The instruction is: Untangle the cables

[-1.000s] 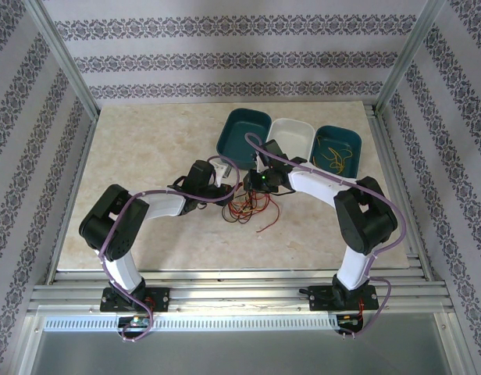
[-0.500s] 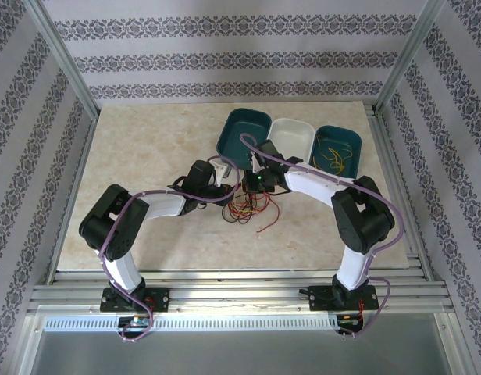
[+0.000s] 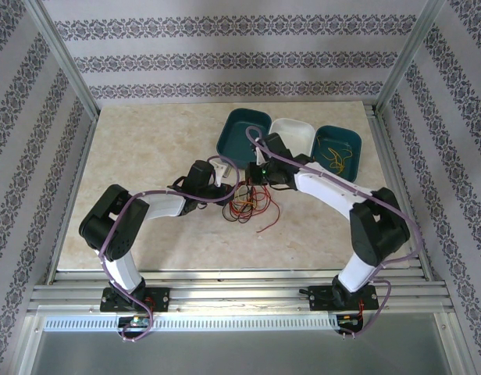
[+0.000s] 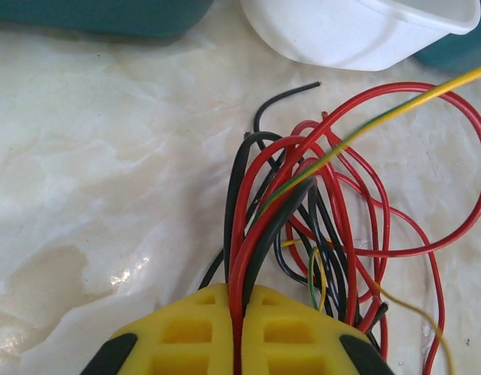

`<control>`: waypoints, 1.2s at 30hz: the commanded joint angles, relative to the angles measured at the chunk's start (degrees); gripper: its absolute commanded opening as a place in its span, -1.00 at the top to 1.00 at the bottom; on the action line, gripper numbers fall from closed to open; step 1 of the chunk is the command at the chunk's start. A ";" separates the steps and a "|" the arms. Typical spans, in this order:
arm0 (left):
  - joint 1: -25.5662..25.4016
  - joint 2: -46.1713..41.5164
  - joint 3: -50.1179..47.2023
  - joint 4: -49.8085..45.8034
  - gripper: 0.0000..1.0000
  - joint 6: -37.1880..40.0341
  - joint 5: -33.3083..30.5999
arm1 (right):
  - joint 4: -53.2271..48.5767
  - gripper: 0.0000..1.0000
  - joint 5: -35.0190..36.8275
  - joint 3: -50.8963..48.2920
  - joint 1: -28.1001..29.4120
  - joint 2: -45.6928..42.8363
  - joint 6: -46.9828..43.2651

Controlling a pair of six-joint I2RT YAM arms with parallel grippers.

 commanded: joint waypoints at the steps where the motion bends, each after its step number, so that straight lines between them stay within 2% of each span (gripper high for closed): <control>1: -0.72 -0.54 -0.96 1.17 0.75 -0.97 -0.19 | 1.01 1.00 3.60 -0.13 0.20 -3.28 -1.78; 5: -0.67 -0.71 -1.16 1.25 0.69 -0.87 0.19 | 0.99 1.00 4.10 0.24 0.02 -4.45 -1.89; 14: -0.68 -1.39 -1.73 0.80 0.68 -0.66 -0.13 | -0.03 1.00 6.57 1.86 -0.23 -8.35 -4.00; 23: -0.67 -0.39 -1.03 0.72 0.71 -0.62 0.27 | -0.29 1.00 8.44 3.39 -0.37 -12.81 -5.12; 27: -0.69 0.10 -0.69 0.77 0.79 -0.62 0.83 | -0.36 1.00 9.30 4.19 -0.32 -13.96 -6.13; 36: -0.68 -0.35 -0.69 -0.01 0.80 0.08 0.17 | -1.43 1.00 14.16 7.62 -0.32 -16.75 -10.23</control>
